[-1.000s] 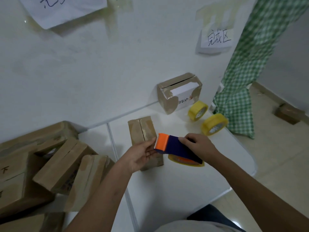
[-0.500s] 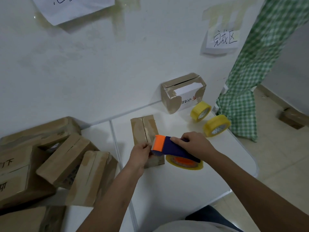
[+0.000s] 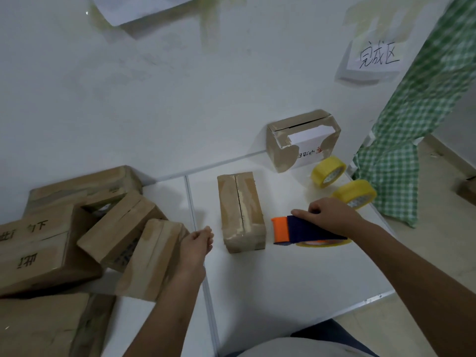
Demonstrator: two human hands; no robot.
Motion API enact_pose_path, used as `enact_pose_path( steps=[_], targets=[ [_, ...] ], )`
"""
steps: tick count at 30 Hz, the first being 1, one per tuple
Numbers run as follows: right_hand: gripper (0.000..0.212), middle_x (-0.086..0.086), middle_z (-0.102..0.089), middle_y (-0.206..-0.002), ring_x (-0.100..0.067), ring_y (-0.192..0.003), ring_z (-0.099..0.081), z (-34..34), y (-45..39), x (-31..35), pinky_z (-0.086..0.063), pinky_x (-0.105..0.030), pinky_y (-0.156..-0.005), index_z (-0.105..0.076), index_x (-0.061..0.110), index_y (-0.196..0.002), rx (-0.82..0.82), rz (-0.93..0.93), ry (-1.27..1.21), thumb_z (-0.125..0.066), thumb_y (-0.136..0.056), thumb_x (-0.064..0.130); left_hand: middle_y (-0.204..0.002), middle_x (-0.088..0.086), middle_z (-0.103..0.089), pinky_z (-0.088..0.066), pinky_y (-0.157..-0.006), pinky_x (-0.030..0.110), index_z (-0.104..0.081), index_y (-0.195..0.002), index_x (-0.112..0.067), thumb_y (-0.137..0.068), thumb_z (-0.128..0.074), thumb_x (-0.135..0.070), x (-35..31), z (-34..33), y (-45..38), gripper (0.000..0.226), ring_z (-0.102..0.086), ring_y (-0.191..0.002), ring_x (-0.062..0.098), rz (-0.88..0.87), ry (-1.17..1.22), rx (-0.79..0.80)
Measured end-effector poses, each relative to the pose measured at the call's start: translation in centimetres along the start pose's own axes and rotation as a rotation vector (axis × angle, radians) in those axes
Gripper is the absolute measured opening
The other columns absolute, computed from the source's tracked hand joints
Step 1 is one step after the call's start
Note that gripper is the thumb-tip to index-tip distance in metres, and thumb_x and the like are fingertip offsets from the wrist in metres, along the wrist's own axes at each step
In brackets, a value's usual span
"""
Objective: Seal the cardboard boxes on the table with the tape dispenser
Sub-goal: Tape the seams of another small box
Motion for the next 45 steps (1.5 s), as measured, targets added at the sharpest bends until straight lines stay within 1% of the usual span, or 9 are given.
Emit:
enact_pose_path(
  steps=[3,6,8,12,17,30,36,42,45],
  targets=[
    [0.065,0.001,-0.062,-0.062,-0.012,-0.061,-0.060,-0.3,-0.4,0.0,-0.044,-0.028,-0.057,-0.063,0.020,-0.066,-0.022,-0.012,0.050,-0.040,-0.081,0.079,-0.089,0.003,-0.062,-0.049,-0.074,0.024,-0.066,-0.105,-0.005,-0.092,-0.069,-0.020,1.4,-0.6,1.0,0.020,-0.058,-0.084,0.014,0.002,-0.011,-0.025],
    [0.062,0.003,-0.061,-0.063,-0.010,-0.062,-0.059,-0.8,-0.6,-0.1,-0.044,-0.027,-0.057,-0.062,0.022,-0.067,-0.018,-0.010,0.062,-0.042,-0.081,0.079,-0.099,0.005,-0.060,-0.049,-0.098,0.038,-0.062,-0.112,-0.005,-0.086,-0.076,-0.024,1.7,-1.3,1.3,0.035,-0.056,-0.097,0.019,0.032,-0.040,-0.026],
    [0.061,0.004,-0.061,-0.063,-0.009,-0.062,-0.059,-1.0,-0.7,-0.2,-0.044,-0.027,-0.057,-0.063,0.023,-0.067,-0.020,-0.004,0.062,-0.042,-0.081,0.078,-0.101,0.005,-0.058,-0.045,-0.102,0.041,-0.059,-0.114,-0.009,-0.083,-0.079,-0.027,1.6,-1.6,1.2,0.041,-0.053,-0.098,0.020,0.045,-0.062,-0.032],
    [0.057,0.006,-0.061,-0.065,-0.008,-0.063,-0.059,-1.0,-1.0,-0.4,-0.041,-0.025,-0.056,-0.060,0.025,-0.066,-0.017,-0.003,0.053,-0.043,-0.081,0.078,-0.092,0.003,-0.056,-0.047,-0.094,0.038,-0.056,-0.119,-0.009,-0.082,-0.080,-0.024,1.6,-2.1,0.9,0.047,-0.053,-0.087,0.015,0.036,-0.067,-0.034],
    [0.060,0.005,-0.061,-0.065,-0.008,-0.063,-0.059,-0.9,-1.4,-0.4,-0.042,-0.024,-0.056,-0.061,0.023,-0.068,-0.016,0.001,0.068,-0.044,-0.080,0.078,-0.091,-0.001,-0.054,-0.039,-0.082,0.031,-0.054,-0.117,-0.010,-0.081,-0.082,-0.024,1.9,-2.4,0.7,0.047,-0.049,-0.081,0.008,0.038,-0.057,-0.062],
    [0.060,0.005,-0.059,-0.065,-0.008,-0.062,-0.057,-1.7,-2.8,-0.6,-0.038,-0.023,-0.054,-0.063,0.023,-0.069,0.004,0.019,0.097,-0.043,-0.081,0.078,-0.095,0.001,-0.055,-0.045,-0.088,0.034,-0.053,-0.113,-0.010,-0.084,-0.078,-0.022,3.1,-2.5,-0.1,0.041,-0.055,-0.095,0.021,0.027,-0.075,-0.110],
    [0.057,0.004,-0.059,-0.064,-0.009,-0.061,-0.057,-2.5,-3.5,-1.0,-0.038,-0.023,-0.055,-0.059,0.023,-0.066,0.023,-0.002,0.096,-0.044,-0.082,0.076,-0.095,0.000,-0.056,-0.042,-0.079,0.031,-0.054,-0.112,-0.012,-0.084,-0.078,-0.023,3.5,-2.4,0.0,0.039,-0.055,-0.091,0.019,0.038,-0.065,-0.129],
    [0.060,0.001,-0.062,-0.067,-0.014,-0.065,-0.062,-3.9,-4.0,-1.5,-0.051,-0.029,-0.067,-0.067,0.019,-0.074,0.051,-0.042,0.113,-0.044,-0.085,0.073,-0.093,-0.006,-0.056,-0.039,-0.084,0.032,-0.055,-0.111,-0.015,-0.084,-0.078,-0.026,3.8,-2.3,0.0,0.037,-0.054,-0.091,0.015,0.078,-0.041,-0.108],
    [0.059,0.002,-0.062,-0.067,-0.013,-0.065,-0.061,-4.2,-4.2,-1.3,-0.048,-0.026,-0.063,-0.067,0.019,-0.075,0.060,-0.038,0.116,-0.043,-0.086,0.073,-0.103,-0.004,-0.058,-0.038,-0.086,0.033,-0.055,-0.116,-0.016,-0.085,-0.077,-0.032,3.7,-2.2,-0.1,0.042,-0.051,-0.099,0.016,0.091,-0.090,-0.063]
  ],
)
Point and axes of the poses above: each hand's wrist, its own y-axis away from the middle knuckle, its own z-axis out of the back of the hand, x = y × z, the point moved 6 cm from there along -y, towards the middle knuckle
